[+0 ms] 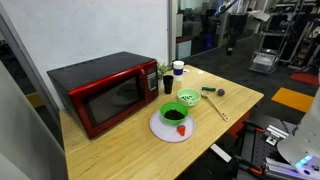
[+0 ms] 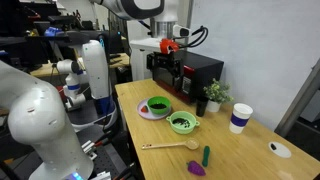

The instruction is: Pour the contents in the green pot into the green bowl, place the zucchini and purple grapes inside the green pot

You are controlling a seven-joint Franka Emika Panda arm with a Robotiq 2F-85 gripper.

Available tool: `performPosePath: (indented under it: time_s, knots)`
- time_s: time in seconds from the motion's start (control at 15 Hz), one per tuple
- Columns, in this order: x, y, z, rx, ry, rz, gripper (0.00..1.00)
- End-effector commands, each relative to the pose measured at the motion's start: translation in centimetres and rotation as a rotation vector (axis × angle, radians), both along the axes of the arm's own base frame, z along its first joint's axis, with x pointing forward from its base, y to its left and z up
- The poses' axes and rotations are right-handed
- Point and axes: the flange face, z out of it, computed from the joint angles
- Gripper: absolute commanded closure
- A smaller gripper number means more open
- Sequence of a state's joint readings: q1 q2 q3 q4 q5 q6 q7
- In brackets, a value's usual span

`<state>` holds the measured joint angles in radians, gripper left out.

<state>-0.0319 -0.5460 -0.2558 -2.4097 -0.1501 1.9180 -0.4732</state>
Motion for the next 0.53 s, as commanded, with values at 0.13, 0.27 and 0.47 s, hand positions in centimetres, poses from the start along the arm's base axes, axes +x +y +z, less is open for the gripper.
performPosePath:
  time_s: [0.13,0.27,0.47]
  knots:
    - [0.0,0.0,0.1,0.0,0.001,0.0,0.0]
    - [0.1,-0.5,-1.0,-0.008,0.015,-0.027,0.0]
    - [-0.4,-1.5,-3.2,-0.042,0.029,-0.126,0.0]
